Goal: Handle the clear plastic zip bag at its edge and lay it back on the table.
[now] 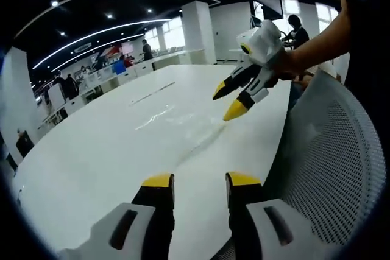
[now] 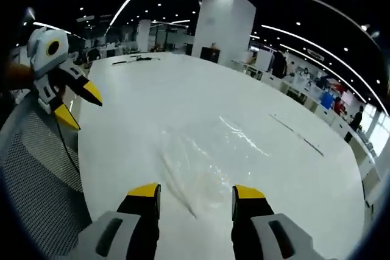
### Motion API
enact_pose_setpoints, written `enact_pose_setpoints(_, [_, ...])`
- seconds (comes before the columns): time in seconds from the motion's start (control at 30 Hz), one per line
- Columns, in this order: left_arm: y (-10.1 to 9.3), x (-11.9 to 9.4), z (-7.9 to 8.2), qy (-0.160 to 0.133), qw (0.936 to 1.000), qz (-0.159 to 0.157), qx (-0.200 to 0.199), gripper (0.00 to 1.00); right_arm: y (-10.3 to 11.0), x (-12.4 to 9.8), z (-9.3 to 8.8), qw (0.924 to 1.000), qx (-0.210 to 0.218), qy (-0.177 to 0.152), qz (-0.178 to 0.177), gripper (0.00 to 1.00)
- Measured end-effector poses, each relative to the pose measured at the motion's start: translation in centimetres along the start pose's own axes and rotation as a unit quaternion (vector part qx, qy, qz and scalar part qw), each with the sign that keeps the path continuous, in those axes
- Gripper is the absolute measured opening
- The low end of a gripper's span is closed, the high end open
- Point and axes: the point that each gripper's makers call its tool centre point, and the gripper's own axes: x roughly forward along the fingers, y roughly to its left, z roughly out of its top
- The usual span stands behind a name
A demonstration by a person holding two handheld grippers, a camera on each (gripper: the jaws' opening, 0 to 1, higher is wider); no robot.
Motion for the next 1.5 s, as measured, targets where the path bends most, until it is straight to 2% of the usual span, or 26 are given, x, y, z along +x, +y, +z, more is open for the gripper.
enact_pose_setpoints(0.23, [0.0, 0.1, 0.1, -0.002, 1.0000, 0.000, 0.001, 0.41, -1.0, -3.0, -0.8, 0.9994, 0.033, -0.005, -0.013, 0.60])
enact_pose_setpoints(0.4, [0.0, 0.1, 0.1, -0.005, 1.0000, 0.003, 0.000, 0.46, -1.6, -5.0, -1.9, 0.9990, 0.038, -0.005, -0.022, 0.68])
enact_pose_setpoints(0.7, [0.1, 0.0, 0.4, -0.010, 0.9999, 0.007, -0.006, 0.52, -0.9, -7.5, -4.0, 0.9977, 0.063, -0.012, -0.020, 0.78])
enact_pose_setpoints(0.87, [-0.3, -0.1, 0.8, -0.022, 0.9996, -0.005, -0.018, 0.58, -0.4, -8.1, -4.5, 0.9961, 0.080, -0.030, -0.022, 0.83])
enact_pose_setpoints(0.97, [-0.3, -0.1, 0.9, -0.027, 0.9994, -0.004, -0.020, 0.63, 0.1, -8.0, -4.7, 0.9963, 0.077, -0.032, -0.021, 0.84])
enact_pose_setpoints(1.1, [-0.1, -0.1, 0.9, -0.029, 0.9994, 0.002, -0.019, 0.71, 0.5, -7.8, -5.2, 0.9962, 0.076, -0.038, -0.017, 0.92])
enact_pose_setpoints(1.33, [-0.1, -0.2, 0.8, -0.035, 0.9991, 0.001, -0.025, 0.77, 1.0, -7.8, -4.9, 0.9960, 0.073, -0.049, -0.015, 1.00])
enact_pose_setpoints(1.5, [-0.1, 0.0, 0.7, -0.034, 0.9990, 0.001, -0.028, 0.85, 1.0, -7.6, -5.2, 0.9963, 0.072, -0.045, -0.015, 1.00])
